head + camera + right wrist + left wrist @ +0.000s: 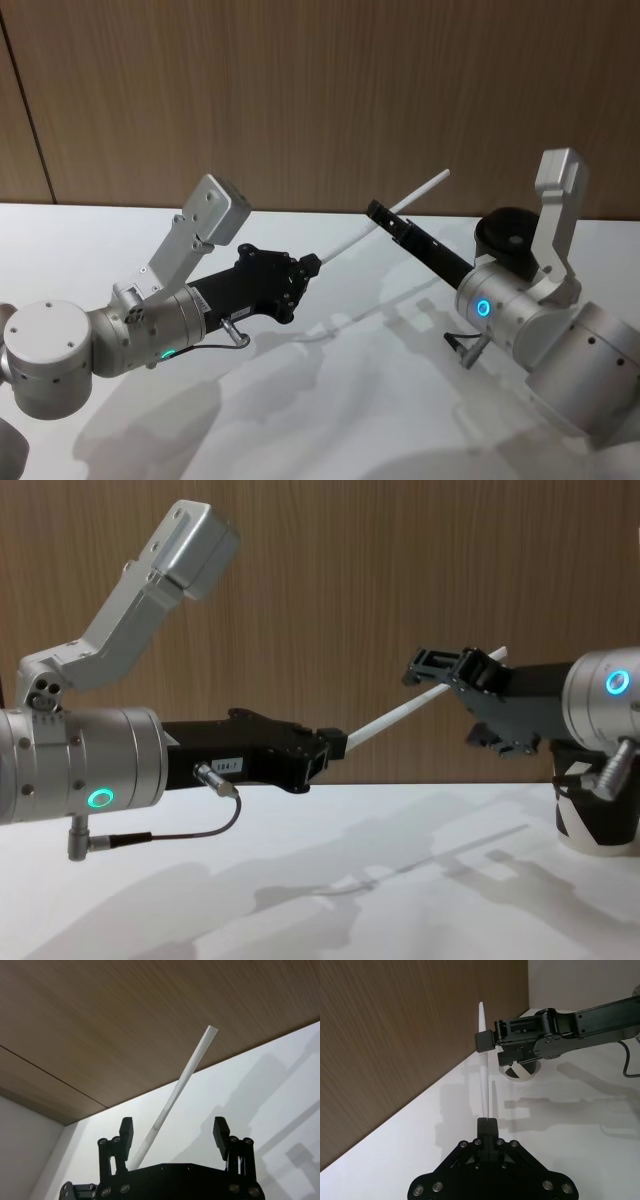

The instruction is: Pick up the straw with one hand, pass it to the other hand, and insert it into the cup.

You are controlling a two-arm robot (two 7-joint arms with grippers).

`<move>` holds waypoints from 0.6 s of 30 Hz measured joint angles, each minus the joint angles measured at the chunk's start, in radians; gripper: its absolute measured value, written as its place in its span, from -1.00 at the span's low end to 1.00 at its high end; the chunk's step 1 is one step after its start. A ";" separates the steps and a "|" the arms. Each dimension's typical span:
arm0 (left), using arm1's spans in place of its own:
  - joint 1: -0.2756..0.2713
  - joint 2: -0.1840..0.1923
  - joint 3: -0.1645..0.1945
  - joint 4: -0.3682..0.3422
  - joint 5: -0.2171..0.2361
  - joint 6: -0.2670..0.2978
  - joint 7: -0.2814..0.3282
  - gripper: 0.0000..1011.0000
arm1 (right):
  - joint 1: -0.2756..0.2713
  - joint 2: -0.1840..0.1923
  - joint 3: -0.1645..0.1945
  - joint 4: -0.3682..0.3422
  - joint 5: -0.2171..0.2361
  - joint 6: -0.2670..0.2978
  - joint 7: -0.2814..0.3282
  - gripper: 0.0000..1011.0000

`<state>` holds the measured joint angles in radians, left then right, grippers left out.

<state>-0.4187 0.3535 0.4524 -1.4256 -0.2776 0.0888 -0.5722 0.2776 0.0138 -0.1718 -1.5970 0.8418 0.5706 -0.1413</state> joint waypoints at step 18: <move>0.000 0.000 0.000 0.000 0.000 0.000 0.000 -1.00 | 0.049 -0.026 0.014 0.049 0.041 0.009 -0.032 0.98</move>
<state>-0.4187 0.3535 0.4524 -1.4257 -0.2776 0.0888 -0.5723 0.3270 -0.0117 -0.1575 -1.5477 0.8829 0.5793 -0.1729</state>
